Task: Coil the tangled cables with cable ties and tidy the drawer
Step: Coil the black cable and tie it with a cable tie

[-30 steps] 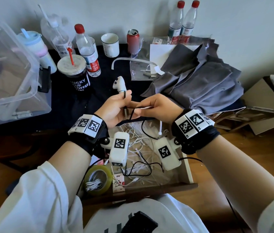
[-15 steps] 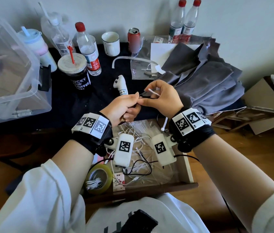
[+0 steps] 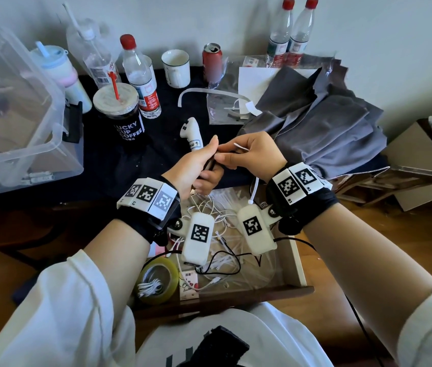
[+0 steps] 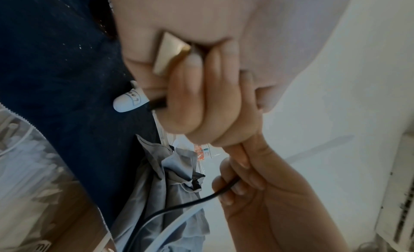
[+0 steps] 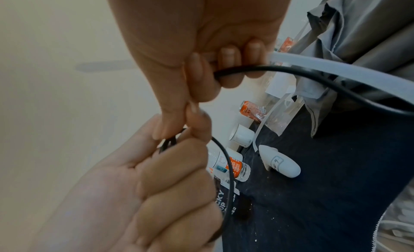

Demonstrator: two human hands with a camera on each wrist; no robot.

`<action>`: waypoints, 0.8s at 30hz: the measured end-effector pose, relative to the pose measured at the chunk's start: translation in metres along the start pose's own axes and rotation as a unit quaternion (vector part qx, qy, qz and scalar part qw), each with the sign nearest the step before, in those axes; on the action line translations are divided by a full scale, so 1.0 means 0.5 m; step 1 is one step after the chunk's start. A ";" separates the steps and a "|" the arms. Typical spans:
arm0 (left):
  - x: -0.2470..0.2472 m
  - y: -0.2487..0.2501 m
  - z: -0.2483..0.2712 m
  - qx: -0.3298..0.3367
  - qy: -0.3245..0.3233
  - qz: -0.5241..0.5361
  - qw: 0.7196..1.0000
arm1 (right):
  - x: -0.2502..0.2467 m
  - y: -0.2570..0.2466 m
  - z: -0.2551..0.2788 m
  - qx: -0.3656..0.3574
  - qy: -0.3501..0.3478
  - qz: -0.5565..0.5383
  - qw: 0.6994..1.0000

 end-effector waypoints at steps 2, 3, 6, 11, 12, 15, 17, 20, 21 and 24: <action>-0.002 0.005 -0.003 0.010 0.002 0.029 1.000 | -0.009 0.001 0.001 0.000 0.018 -0.019 1.000; -0.006 0.007 -0.004 0.016 0.007 0.042 0.999 | -0.013 -0.001 0.002 -0.002 0.025 -0.020 0.999; -0.019 0.009 -0.004 0.031 0.036 0.045 0.998 | -0.023 -0.006 0.006 -0.014 0.043 -0.011 0.999; -0.015 0.021 0.004 0.071 0.045 -0.002 0.996 | -0.034 -0.016 0.005 -0.045 0.063 -0.034 0.996; -0.009 0.023 0.005 0.074 0.034 -0.007 0.997 | -0.041 -0.014 0.003 -0.043 0.079 -0.037 0.995; 0.007 0.028 0.007 0.081 0.009 -0.028 0.996 | -0.060 -0.014 -0.004 -0.039 0.110 -0.044 0.992; 0.012 0.033 0.009 0.079 -0.003 -0.024 0.997 | -0.063 -0.019 -0.010 -0.043 0.107 -0.055 0.992; 0.015 0.038 0.010 0.072 -0.016 -0.023 0.997 | -0.067 -0.027 -0.016 -0.049 0.111 -0.083 0.989; 0.012 0.037 0.010 0.071 -0.015 -0.029 0.997 | -0.068 -0.030 -0.016 -0.049 0.113 -0.094 0.988; 0.004 0.029 0.009 0.067 -0.003 -0.038 0.997 | -0.064 -0.039 -0.019 -0.064 0.106 -0.108 0.986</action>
Point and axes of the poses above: each hand's wrist, its own z-axis away from the middle knuckle, its own x-axis out of the palm, y = z × x, the point moved 9 cm from there along -z, towards the middle knuckle, and after that the axes turned 5 degrees about z, right-handed, at the moved point
